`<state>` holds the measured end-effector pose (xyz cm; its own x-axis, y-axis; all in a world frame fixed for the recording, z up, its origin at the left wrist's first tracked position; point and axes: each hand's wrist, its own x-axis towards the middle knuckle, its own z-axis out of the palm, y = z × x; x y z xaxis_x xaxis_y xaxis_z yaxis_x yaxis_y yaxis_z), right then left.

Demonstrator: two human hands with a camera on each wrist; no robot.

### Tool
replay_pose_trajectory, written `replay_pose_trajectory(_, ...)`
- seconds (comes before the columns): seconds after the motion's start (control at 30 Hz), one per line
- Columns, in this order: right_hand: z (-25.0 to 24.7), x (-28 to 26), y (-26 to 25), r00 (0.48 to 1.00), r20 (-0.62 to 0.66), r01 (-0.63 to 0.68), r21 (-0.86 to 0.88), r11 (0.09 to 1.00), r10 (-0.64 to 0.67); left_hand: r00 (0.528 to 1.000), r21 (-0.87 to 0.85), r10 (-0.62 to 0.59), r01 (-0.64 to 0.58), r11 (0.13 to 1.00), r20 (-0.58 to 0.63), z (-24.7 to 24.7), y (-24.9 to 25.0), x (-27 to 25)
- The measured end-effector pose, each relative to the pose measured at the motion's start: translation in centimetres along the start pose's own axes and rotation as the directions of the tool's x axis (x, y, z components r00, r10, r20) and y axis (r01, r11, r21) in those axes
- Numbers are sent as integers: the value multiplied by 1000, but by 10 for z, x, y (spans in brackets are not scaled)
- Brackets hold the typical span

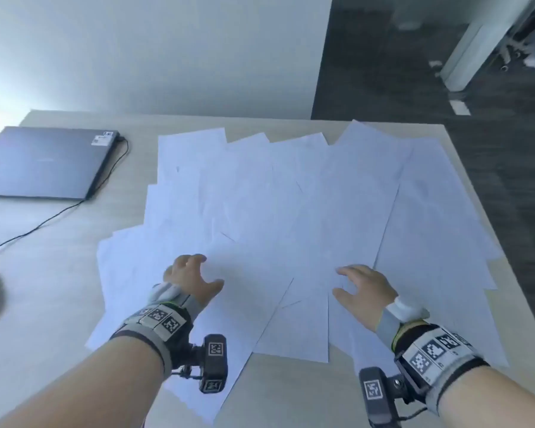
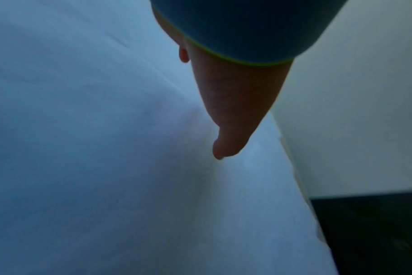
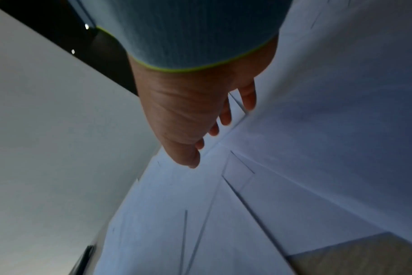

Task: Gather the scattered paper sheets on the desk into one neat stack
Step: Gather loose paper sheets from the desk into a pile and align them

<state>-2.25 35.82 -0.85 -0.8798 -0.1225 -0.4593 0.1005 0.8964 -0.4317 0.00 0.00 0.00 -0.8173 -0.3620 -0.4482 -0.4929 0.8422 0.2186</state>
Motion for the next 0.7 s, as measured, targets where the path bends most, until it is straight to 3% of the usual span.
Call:
replay_pose_trajectory(0.1, 3, 8, 3, 999, 23, 32, -156, 987, -29, 969, -16, -246, 247, 969, 11, 0, -8, 2)
replay_pose_trajectory(0.17, 7, 17, 7, 997, 64, 64, -221, 973, -51, 943, 56, -332, 330, 942, 28, 3, -9, 5)
replay_pose_trajectory(0.3, 8, 21, 12, 996, 42, 83, -268, 960, -74, 937, 88, -348, 346, 934, 13, -1, -9, 12)
replay_pose_trajectory(0.7, -15, 54, 15, 989, 69, 147, -291, 946, -132, 890, 60, -438, 434, 899, 123, -7, -7, 27)
